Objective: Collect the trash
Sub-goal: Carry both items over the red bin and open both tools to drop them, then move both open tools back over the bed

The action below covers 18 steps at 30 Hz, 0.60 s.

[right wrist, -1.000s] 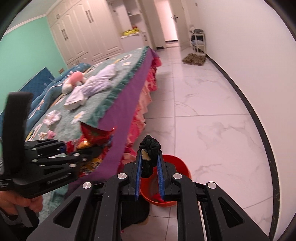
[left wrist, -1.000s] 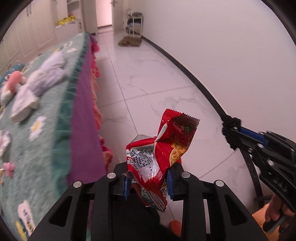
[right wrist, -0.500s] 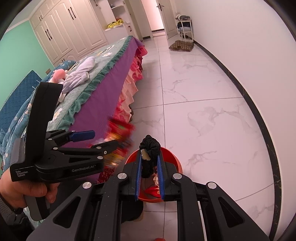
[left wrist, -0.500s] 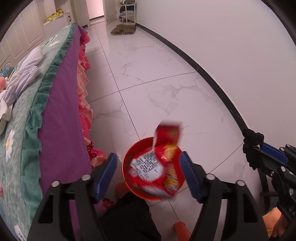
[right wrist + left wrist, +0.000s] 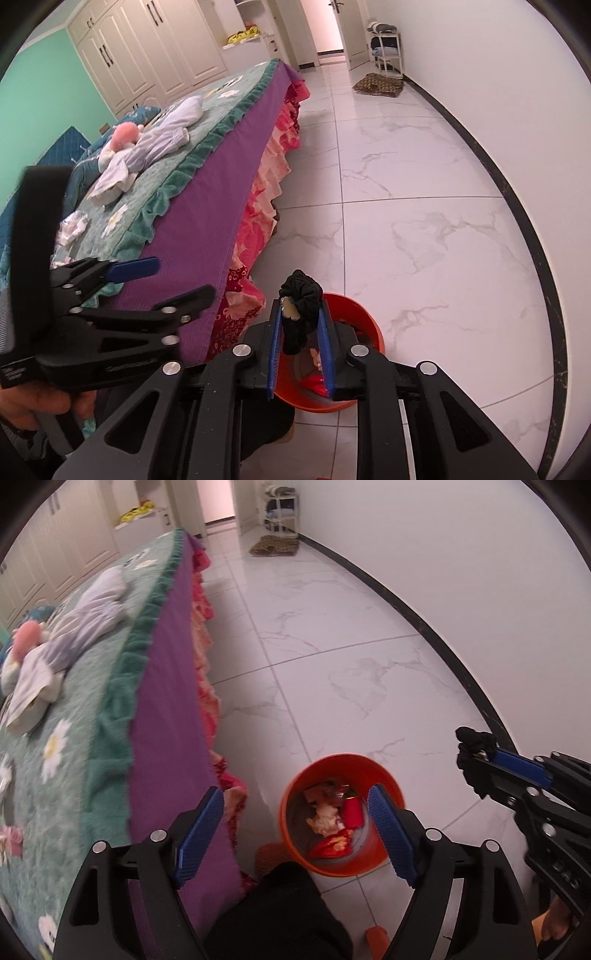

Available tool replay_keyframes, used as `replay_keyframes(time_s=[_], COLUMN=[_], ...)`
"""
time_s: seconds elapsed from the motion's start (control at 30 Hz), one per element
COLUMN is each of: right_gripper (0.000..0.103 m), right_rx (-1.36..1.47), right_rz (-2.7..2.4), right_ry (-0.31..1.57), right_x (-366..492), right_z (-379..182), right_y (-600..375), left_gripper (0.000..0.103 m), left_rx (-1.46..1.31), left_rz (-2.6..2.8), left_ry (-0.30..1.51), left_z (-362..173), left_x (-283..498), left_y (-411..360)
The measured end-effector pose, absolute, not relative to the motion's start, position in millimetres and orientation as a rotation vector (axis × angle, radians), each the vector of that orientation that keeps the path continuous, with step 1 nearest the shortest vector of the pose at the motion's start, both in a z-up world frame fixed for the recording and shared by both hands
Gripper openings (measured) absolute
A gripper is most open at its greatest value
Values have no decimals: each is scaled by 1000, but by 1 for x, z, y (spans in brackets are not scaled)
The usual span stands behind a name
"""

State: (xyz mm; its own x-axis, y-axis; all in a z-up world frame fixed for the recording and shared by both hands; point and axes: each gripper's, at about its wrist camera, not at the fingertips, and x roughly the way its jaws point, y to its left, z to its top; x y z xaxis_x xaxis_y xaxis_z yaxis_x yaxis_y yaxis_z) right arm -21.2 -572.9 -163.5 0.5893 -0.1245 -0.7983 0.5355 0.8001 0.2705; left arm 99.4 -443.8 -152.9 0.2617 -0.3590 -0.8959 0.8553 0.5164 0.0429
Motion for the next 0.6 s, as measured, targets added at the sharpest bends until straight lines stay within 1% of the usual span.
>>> replay_keyframes(time_s=[0.07,0.1,0.13,0.17,0.43,0.6], right_gripper=[26,30,37,38,38,38], right_rx=[527,518,513,512,497,481], right_rz=[-398,-397,-401,-403,-398,-368], right_ry=[864,865,867,863,835,804], right_x=[-12,-8,-6,-4,-2,-7], right_z=[-165,-165,-165,-165,-146,-124], right_y=[-571,-570,-569,-569,-555,-537], left_gripper=[80,80,80,80,80,80], left_rx=[594,591,585,580,529,505], left_rz=[-871,-864,-856,-852,-834,-824], left_ry=[988,988,989,991,975,926], left_z=[-152,-151,-151,-150,-133,-108], left_x=[104,106,107,108,110,102], left_y=[-436,-434,-431,-429,-405,-384])
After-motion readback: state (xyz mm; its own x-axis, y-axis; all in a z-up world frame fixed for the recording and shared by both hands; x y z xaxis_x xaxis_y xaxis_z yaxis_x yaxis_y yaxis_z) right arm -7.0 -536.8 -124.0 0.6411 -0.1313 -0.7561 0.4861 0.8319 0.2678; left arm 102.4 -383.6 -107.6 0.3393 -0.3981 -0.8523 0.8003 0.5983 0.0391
